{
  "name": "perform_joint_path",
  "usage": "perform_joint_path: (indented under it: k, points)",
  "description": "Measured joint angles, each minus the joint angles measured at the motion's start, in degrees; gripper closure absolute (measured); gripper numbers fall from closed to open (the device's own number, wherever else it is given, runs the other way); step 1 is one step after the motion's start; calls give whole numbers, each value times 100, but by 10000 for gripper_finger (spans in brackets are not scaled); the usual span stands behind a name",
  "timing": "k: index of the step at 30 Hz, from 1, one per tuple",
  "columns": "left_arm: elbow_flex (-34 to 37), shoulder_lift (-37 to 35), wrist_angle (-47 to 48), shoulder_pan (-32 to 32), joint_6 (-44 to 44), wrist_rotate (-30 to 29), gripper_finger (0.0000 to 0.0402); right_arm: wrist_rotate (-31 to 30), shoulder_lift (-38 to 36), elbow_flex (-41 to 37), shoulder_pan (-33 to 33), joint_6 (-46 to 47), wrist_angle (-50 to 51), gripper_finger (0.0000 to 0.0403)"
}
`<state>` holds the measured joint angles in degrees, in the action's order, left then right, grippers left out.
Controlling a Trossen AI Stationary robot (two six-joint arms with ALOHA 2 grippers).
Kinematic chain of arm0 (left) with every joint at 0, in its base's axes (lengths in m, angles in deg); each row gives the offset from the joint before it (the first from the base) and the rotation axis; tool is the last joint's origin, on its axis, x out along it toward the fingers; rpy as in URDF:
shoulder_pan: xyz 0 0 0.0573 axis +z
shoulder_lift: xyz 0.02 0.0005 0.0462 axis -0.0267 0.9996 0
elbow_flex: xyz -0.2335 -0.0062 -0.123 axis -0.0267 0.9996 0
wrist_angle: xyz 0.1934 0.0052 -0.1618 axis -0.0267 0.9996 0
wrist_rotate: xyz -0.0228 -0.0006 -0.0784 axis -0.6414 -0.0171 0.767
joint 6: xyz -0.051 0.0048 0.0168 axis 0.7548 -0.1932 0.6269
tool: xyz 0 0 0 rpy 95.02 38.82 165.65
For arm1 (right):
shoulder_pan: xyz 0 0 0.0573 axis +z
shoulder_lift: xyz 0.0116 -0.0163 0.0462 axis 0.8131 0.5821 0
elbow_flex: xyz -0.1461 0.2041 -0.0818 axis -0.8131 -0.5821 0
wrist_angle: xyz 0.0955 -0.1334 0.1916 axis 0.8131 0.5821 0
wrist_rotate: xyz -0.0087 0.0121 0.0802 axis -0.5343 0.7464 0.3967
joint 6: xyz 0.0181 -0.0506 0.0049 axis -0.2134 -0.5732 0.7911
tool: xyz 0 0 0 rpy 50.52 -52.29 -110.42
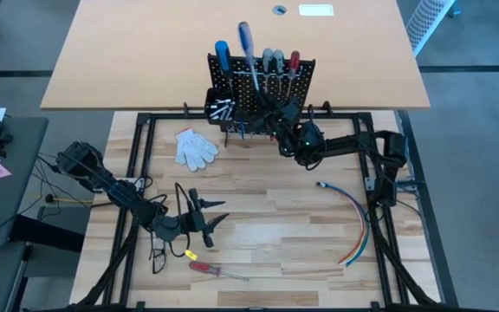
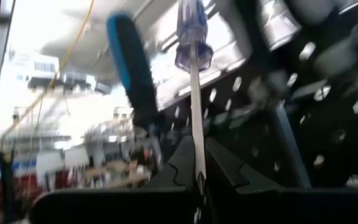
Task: Hang tools onto peg board
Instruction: Hang the blue transparent screwdriver on the pegboard, then hang the red transparent screwdriver on the pegboard
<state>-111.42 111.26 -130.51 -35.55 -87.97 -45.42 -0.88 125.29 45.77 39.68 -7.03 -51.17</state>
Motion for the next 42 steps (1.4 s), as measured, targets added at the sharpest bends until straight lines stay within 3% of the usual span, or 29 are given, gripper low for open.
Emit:
perform_joint_path:
  k: [12,25,29,34,42]
  points:
    - [0,0,-2,0,5,-1,228,-224,18,-10,3,-82,47,382]
    - [0,0,3,0,31,-2,228,-136,1,2,-321,729,1737,353]
    - [0,0,3,0,35,0,228,112,14,-2,-349,492,2201,325]
    - [0,0,3,0,45,-1,228,289,-117,-8,-169,58,2518,259]
    - [-34,0,14,-248,-178,-7,228,295,-778,-2,614,-1287,4023,184]
